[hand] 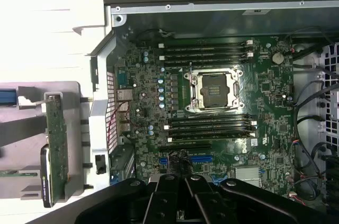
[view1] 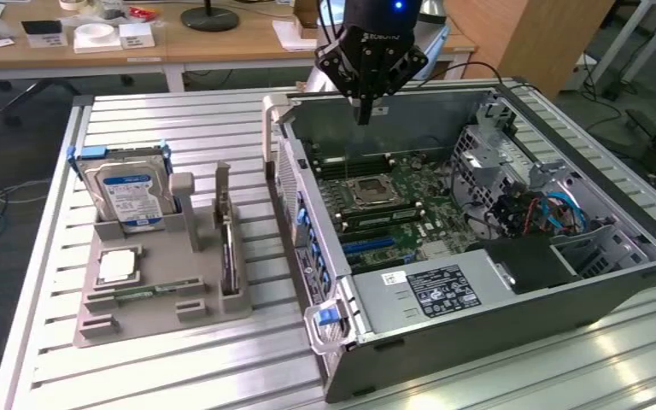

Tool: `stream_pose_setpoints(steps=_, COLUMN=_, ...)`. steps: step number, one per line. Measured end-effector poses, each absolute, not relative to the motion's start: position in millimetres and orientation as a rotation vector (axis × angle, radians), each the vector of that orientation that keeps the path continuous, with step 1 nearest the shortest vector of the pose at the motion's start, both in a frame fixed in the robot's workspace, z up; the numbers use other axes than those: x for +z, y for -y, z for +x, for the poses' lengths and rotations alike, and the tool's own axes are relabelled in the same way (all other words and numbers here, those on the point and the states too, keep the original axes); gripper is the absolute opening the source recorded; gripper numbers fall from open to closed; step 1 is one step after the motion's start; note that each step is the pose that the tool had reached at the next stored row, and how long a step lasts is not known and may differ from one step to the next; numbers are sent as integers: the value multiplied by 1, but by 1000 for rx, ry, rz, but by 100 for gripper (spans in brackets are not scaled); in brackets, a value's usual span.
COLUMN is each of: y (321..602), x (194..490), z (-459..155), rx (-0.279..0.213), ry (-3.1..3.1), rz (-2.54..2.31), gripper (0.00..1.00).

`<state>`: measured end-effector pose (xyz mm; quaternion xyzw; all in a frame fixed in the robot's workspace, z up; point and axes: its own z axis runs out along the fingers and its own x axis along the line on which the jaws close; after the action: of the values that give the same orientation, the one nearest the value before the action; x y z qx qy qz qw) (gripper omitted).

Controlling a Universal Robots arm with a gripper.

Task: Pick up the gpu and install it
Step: 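Reach for the gpu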

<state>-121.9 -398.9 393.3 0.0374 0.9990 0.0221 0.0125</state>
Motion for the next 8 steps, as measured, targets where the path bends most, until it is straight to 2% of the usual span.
stream_pose_setpoints(steps=8, y=399, x=393, z=-128, rx=69, ry=-3113, rz=117, gripper=11)
